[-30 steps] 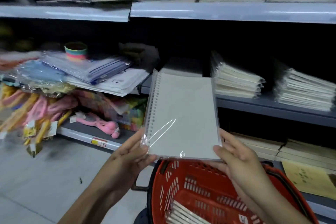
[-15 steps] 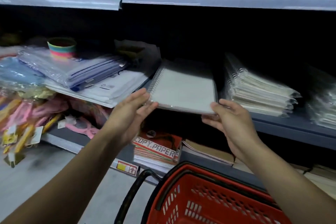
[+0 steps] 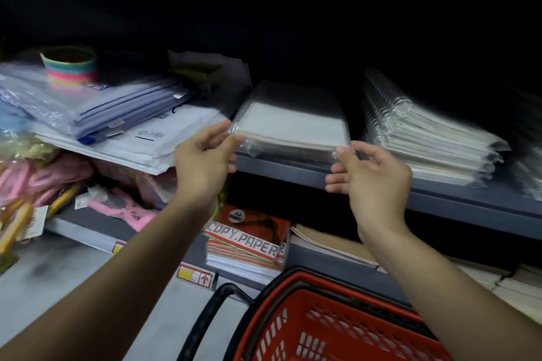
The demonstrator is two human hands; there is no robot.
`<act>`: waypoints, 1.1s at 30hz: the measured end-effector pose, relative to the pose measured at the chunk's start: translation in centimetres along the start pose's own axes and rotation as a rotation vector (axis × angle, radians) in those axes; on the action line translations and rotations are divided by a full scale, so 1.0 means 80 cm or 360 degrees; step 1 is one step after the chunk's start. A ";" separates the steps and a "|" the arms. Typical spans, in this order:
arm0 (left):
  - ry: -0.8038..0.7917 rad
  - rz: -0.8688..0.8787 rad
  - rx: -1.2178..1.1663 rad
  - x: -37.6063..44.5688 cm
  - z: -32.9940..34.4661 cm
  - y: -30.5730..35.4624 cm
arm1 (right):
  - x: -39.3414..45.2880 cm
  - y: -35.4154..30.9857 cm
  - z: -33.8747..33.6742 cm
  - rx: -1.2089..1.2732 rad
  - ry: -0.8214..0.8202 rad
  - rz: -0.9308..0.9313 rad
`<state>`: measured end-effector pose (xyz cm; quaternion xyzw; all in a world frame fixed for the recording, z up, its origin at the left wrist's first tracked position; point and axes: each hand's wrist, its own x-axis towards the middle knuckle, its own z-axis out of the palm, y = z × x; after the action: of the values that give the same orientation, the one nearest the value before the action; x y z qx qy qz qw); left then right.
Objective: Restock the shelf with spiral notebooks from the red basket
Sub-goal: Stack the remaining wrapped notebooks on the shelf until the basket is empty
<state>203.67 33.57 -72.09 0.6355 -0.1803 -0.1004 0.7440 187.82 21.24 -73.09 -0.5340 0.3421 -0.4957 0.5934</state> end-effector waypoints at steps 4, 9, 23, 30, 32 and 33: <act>0.0043 -0.0053 -0.0012 0.027 0.023 0.000 | 0.025 0.007 0.022 -0.0024 0.0116 0.0003; 0.0054 -0.0128 -0.0024 0.043 0.034 -0.017 | 0.038 0.019 0.031 -0.0098 0.0168 -0.0112; -0.0256 -0.0404 0.0004 -0.128 -0.006 -0.022 | -0.082 -0.013 -0.115 -0.0341 -0.0193 0.0174; -0.0496 -0.0654 0.0276 -0.249 -0.025 -0.078 | -0.195 0.013 -0.250 -0.0707 -0.0359 0.0546; -0.0550 -0.0730 0.0389 -0.271 -0.032 -0.100 | -0.214 0.034 -0.273 -0.0716 -0.0346 0.0732; -0.0561 -0.0742 0.0488 -0.280 -0.034 -0.112 | -0.220 0.045 -0.280 -0.0704 -0.0334 0.0857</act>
<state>184.96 43.01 -84.40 0.7371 -0.1691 -0.3480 0.5541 162.83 31.24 -83.15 -0.5881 0.5067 -0.1782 0.6047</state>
